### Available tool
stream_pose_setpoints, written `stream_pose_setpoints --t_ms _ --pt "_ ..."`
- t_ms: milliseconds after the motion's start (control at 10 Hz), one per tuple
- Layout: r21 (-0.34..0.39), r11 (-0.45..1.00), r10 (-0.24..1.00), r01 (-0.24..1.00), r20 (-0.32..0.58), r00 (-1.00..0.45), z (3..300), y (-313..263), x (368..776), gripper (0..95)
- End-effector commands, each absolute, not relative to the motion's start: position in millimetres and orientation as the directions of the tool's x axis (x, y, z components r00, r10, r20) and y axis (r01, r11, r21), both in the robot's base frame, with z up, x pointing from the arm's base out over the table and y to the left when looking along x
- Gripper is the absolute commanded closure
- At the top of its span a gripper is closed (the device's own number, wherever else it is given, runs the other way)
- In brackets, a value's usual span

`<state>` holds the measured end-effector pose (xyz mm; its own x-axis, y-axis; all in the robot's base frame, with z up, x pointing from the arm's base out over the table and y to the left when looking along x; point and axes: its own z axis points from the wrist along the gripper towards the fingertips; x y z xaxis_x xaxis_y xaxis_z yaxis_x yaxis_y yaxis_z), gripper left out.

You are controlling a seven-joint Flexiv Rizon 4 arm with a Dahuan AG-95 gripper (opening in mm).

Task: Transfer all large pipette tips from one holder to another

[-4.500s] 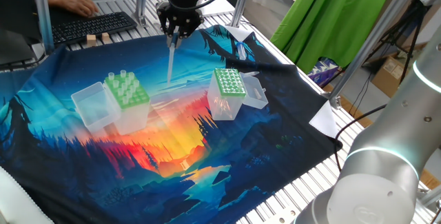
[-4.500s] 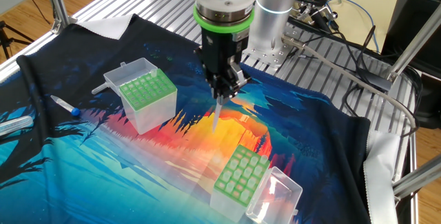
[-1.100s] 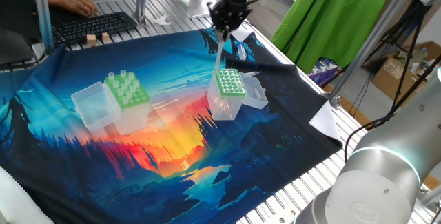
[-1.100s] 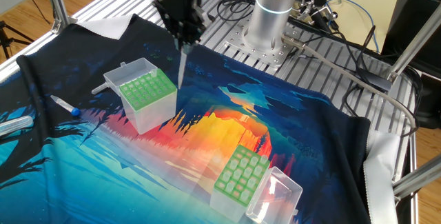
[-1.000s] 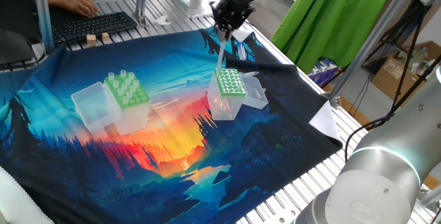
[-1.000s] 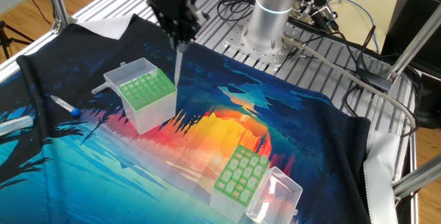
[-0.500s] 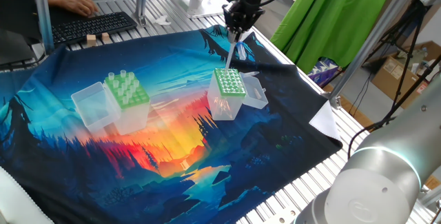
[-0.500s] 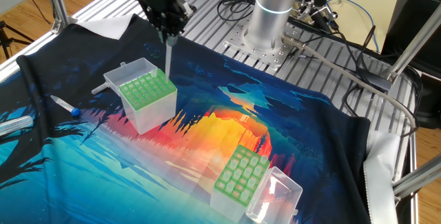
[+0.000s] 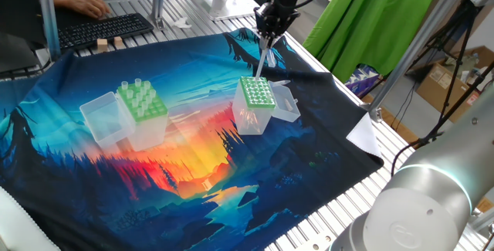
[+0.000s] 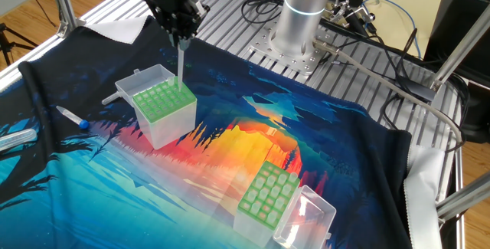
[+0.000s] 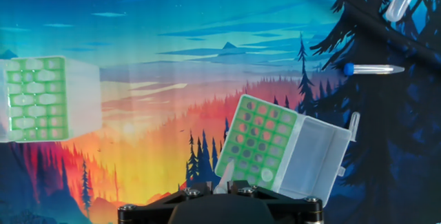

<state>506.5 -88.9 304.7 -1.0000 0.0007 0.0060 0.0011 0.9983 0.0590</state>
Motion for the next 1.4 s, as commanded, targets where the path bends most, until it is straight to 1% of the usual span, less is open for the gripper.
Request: stream_pose_setpoints --t_ms 100,800,1300,1400 --pt "0.057 0.998 -0.001 0.000 0.012 -1.000 304.8 -88.6 506.6 95.0" --pt "0.058 0.998 0.039 0.040 0.016 -0.999 304.5 -88.1 505.9 95.0" --pt "0.052 0.970 0.237 0.238 0.025 -0.971 304.5 -88.1 505.9 95.0" --pt "0.051 0.969 0.239 0.240 0.027 -0.971 304.5 -88.1 505.9 95.0"
